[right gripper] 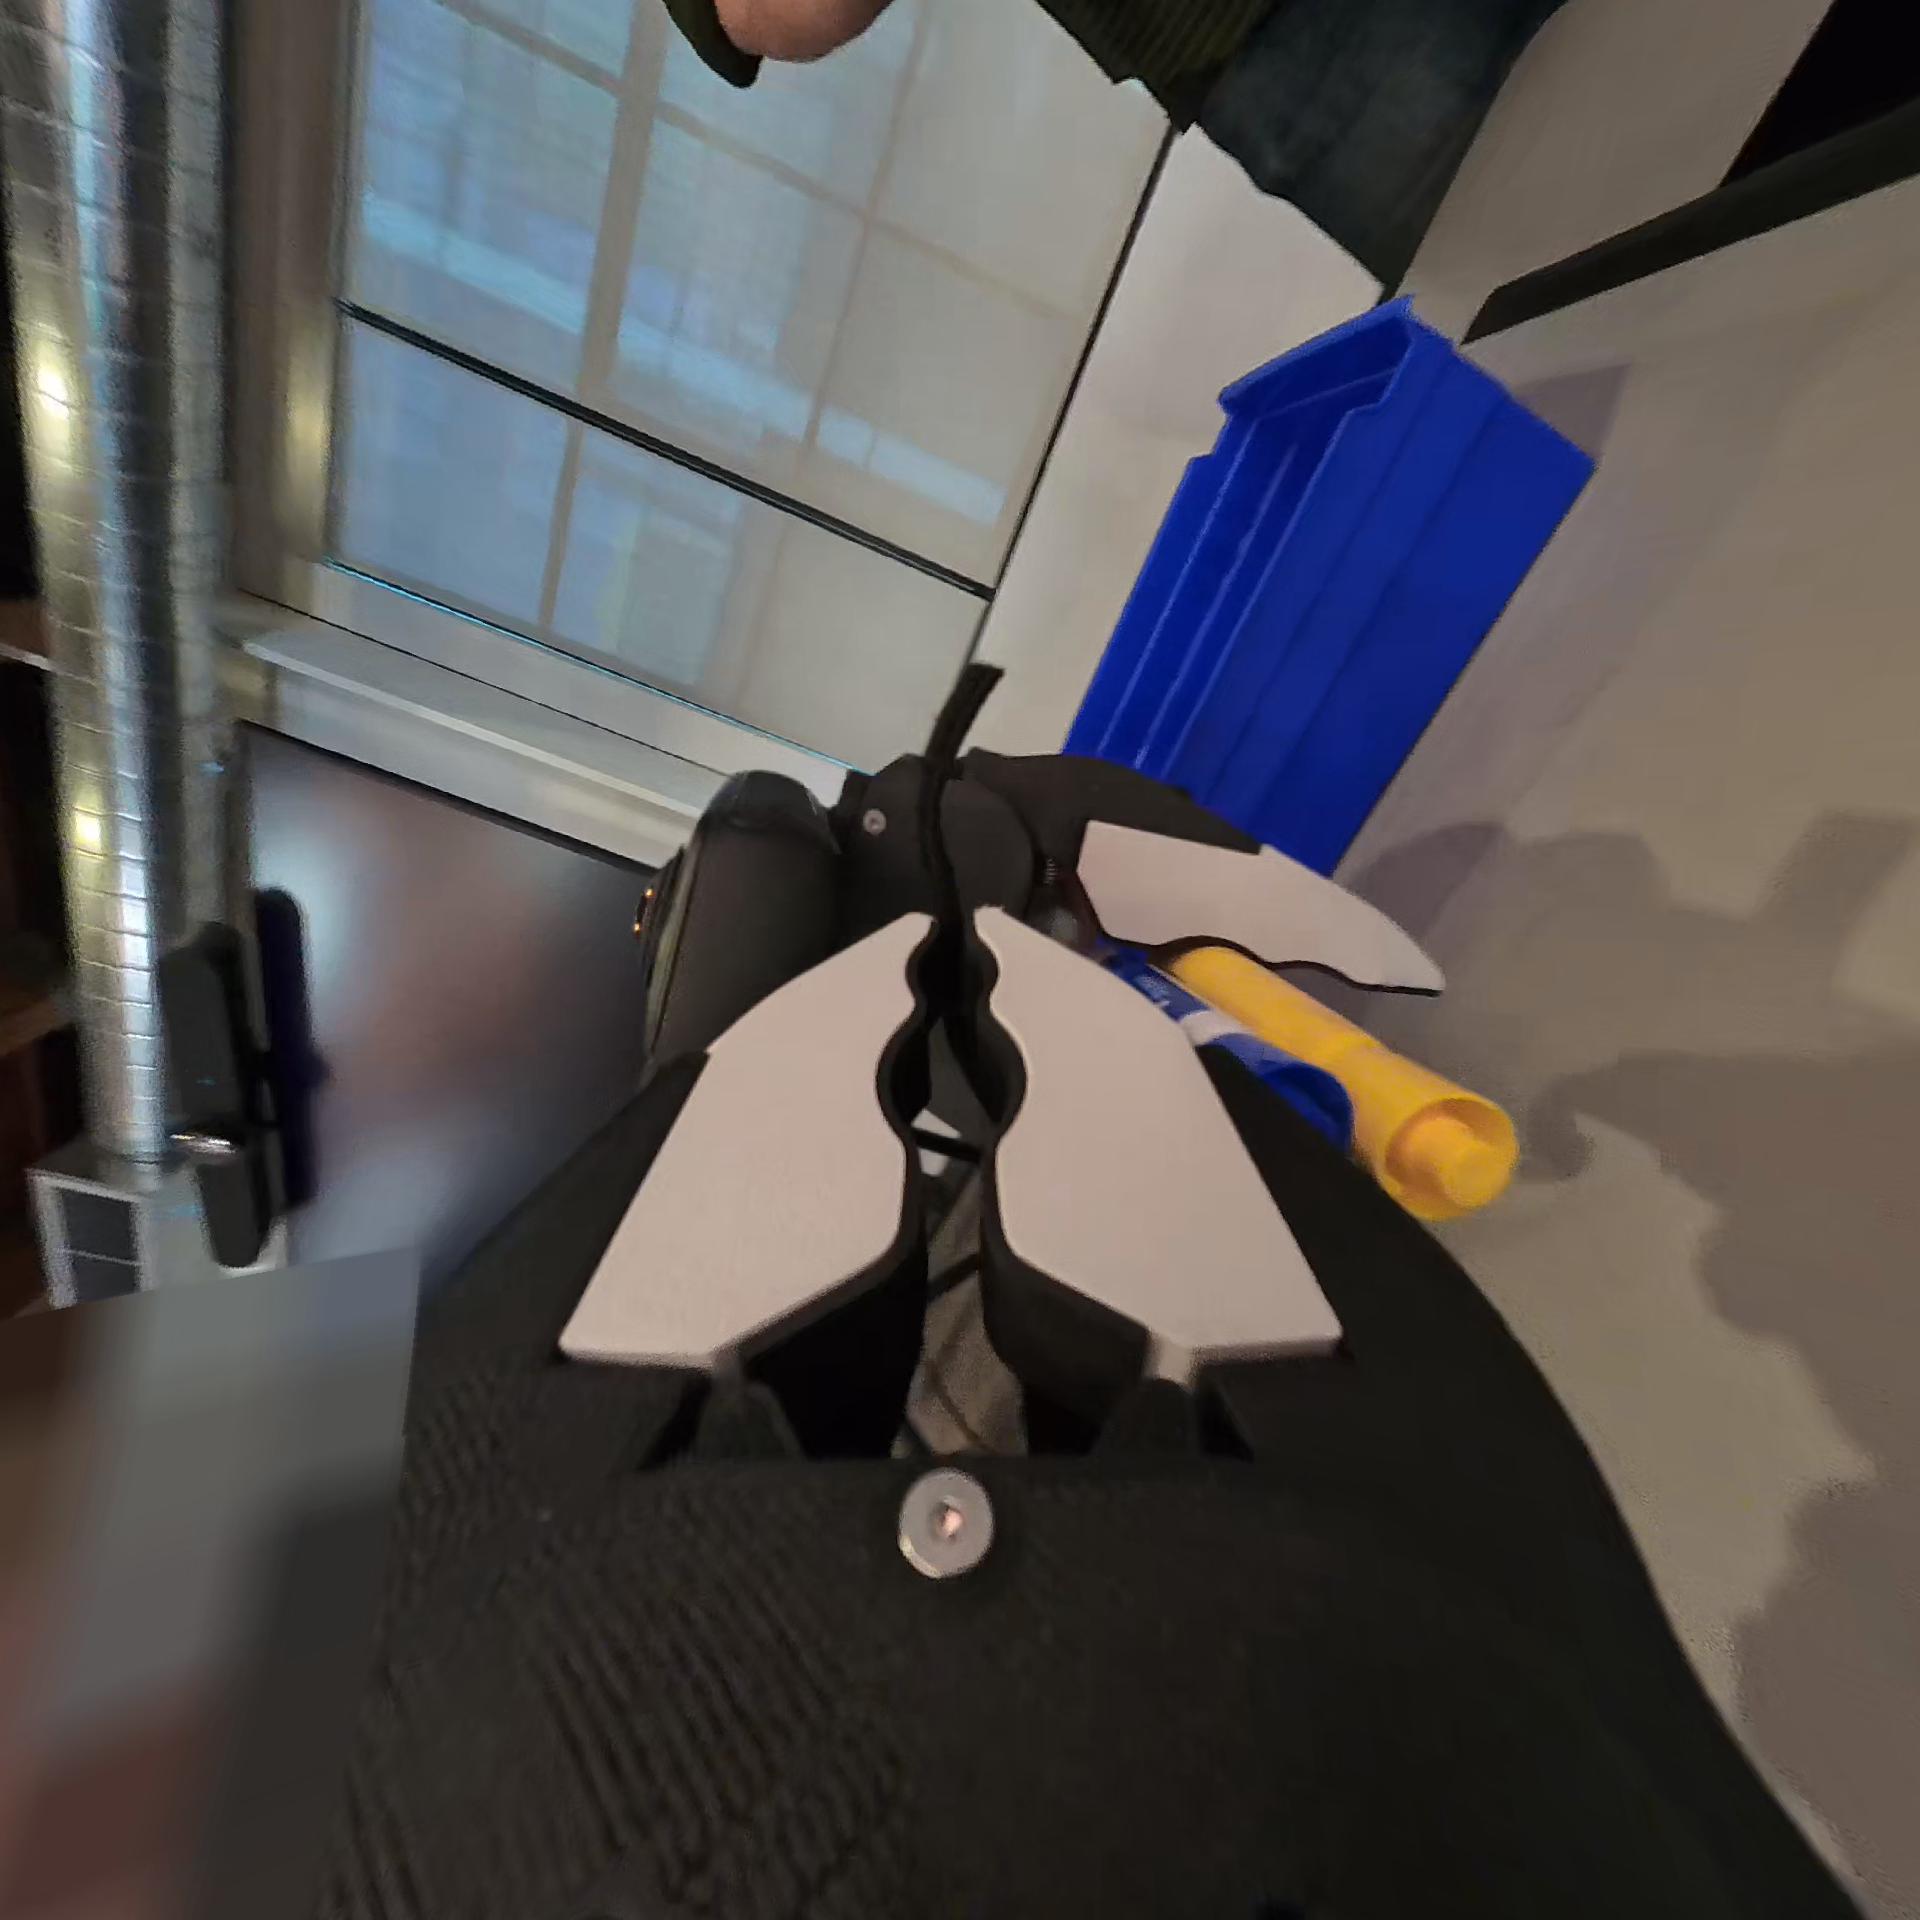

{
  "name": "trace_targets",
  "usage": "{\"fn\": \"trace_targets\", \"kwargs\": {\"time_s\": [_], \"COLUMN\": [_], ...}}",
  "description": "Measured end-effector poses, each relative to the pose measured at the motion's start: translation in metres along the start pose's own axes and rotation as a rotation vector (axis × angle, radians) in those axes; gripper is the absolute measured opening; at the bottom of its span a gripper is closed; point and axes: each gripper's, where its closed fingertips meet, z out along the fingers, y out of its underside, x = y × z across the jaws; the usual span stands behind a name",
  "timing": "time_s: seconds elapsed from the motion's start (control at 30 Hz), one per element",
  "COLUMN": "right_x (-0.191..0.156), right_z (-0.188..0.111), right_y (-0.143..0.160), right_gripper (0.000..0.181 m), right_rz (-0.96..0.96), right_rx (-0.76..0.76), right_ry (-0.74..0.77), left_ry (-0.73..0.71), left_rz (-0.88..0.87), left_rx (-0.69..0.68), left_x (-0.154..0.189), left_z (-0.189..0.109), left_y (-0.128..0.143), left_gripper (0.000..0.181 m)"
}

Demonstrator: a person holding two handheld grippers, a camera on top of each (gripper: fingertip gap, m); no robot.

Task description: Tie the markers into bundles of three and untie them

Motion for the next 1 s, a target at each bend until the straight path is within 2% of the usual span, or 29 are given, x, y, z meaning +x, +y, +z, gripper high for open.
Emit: {"fn": "trace_targets", "kwargs": {"time_s": [0.13,0.23,0.37,0.57,0.8,1.0], "right_x": [-0.002,0.004,-0.003,-0.006,-0.009,-0.001], "right_z": [0.010,0.013,0.013,0.015,0.005,0.001], "right_y": [-0.001,-0.003,-0.013,-0.012,-0.024,-0.017], "right_gripper": [0.003,0.003,0.004,0.006,0.013,0.018], "right_rz": [0.094,0.045,0.029,-0.022,-0.097,-0.116], "right_rx": [0.009,-0.004,-0.003,-0.065,-0.013,-0.046], "right_ry": [-0.046,0.022,0.027,0.084,0.133,0.181], "left_ry": [0.014,0.015,0.039,0.046,0.052,0.023], "left_rz": [0.002,0.005,0.001,-0.005,0.002,0.032], "left_rx": [0.021,0.024,0.050,0.070,0.093,0.019], "left_x": [0.002,0.003,0.007,0.007,0.011,0.009], "left_z": [-0.001,-0.002,-0.005,-0.012,-0.018,-0.019], "left_y": [-0.006,-0.008,-0.010,-0.010,-0.012,0.000], "left_gripper": [0.043,0.043,0.043,0.043,0.043,0.044]}}
